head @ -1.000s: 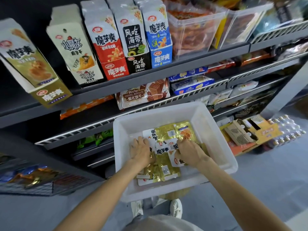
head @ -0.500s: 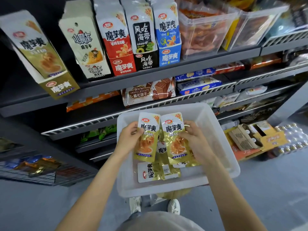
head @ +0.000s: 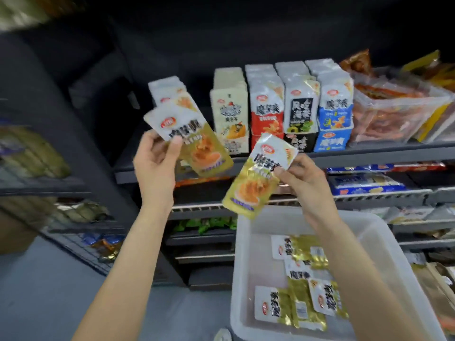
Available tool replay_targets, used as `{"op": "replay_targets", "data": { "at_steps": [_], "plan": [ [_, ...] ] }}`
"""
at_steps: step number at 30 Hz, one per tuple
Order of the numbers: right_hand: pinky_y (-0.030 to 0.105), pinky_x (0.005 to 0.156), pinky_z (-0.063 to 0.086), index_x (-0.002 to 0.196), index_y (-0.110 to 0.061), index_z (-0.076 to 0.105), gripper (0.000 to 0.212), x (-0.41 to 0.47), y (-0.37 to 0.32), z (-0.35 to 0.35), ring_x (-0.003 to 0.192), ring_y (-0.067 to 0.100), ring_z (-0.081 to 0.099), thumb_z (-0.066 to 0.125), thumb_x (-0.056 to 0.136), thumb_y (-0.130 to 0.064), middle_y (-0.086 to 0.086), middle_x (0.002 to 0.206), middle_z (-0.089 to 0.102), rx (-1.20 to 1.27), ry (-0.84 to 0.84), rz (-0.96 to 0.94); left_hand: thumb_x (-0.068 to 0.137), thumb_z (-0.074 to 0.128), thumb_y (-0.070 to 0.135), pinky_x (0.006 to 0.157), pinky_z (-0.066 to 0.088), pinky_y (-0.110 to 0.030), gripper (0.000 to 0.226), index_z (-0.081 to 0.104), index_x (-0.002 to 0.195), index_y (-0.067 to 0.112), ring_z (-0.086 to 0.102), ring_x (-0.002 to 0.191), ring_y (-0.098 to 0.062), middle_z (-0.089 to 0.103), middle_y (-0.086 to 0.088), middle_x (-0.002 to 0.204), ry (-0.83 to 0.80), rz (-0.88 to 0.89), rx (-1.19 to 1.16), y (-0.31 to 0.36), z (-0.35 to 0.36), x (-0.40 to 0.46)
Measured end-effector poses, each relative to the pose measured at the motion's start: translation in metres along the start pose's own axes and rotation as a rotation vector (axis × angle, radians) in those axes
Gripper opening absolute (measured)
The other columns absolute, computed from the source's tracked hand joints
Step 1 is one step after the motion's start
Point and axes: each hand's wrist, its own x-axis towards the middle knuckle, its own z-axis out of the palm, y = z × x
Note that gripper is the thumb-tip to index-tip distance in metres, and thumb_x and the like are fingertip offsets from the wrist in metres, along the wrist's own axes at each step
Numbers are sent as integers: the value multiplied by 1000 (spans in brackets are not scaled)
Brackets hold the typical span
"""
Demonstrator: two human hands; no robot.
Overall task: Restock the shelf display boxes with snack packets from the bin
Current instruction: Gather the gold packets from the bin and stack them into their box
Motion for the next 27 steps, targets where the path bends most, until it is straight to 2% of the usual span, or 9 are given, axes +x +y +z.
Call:
{"op": "replay_targets", "data": {
  "at_steps": [4,8,11,13,16,19,22,25,27],
  "plan": [
    [22,66,56,107,-18,54,30,18,-23,39,81,8,69,56,89,5,2,96,68,168,46,-103,90,61,11,86,55,-41,16,55,98,23,64,96,-9,66,0,101,155,119,6,9,-16,50],
    [27,75,56,111,-16,53,29,35,-34,67,86,9,67,55,90,4,4,100,63,212,119,-183,86,64,15,81,56,-48,18,55,93,29,66,94,-14,67,3,98,227,176,136,0,-24,81],
    [27,77,57,112,-17,52,29,44,-40,82,88,7,67,56,90,2,2,102,63,176,136,-233,84,65,17,80,56,-42,15,56,94,26,66,90,-10,67,9,95,197,188,254,-11,-28,96],
    [26,75,57,102,-24,52,28,50,-44,91,87,5,68,56,90,1,-1,100,64,150,142,-265,84,67,13,78,55,-26,23,57,104,18,62,84,2,64,15,94,126,180,378,-19,-25,102],
    [34,71,59,94,-24,48,21,61,-45,105,80,5,69,57,91,-4,-7,94,64,-33,145,-334,81,69,6,69,47,-11,38,53,114,14,58,80,5,61,11,95,12,158,562,-31,-18,106],
    [42,68,59,96,-21,44,17,77,-44,121,82,12,70,57,92,-11,-6,94,65,-263,140,-457,80,71,9,73,39,-20,43,52,118,16,52,91,-9,57,10,94,-9,123,680,-43,-18,111],
    [40,60,55,104,-15,44,18,98,-43,140,76,17,68,55,91,-12,2,92,67,-521,97,-549,83,69,16,83,43,-26,40,53,119,21,52,98,-10,59,13,102,29,64,593,-50,-23,113],
    [34,57,48,118,-10,43,31,117,-37,163,73,23,64,55,90,-5,8,87,66,-805,31,-542,85,66,17,88,45,-26,38,54,121,22,54,99,-6,59,12,109,18,57,536,-49,-24,110],
    [34,64,49,130,-9,40,46,121,-31,172,86,26,63,54,87,2,13,103,62,-899,16,-502,86,65,16,89,45,-24,37,54,121,22,54,100,-5,59,13,109,6,58,522,-47,-24,109]
  ]
}}
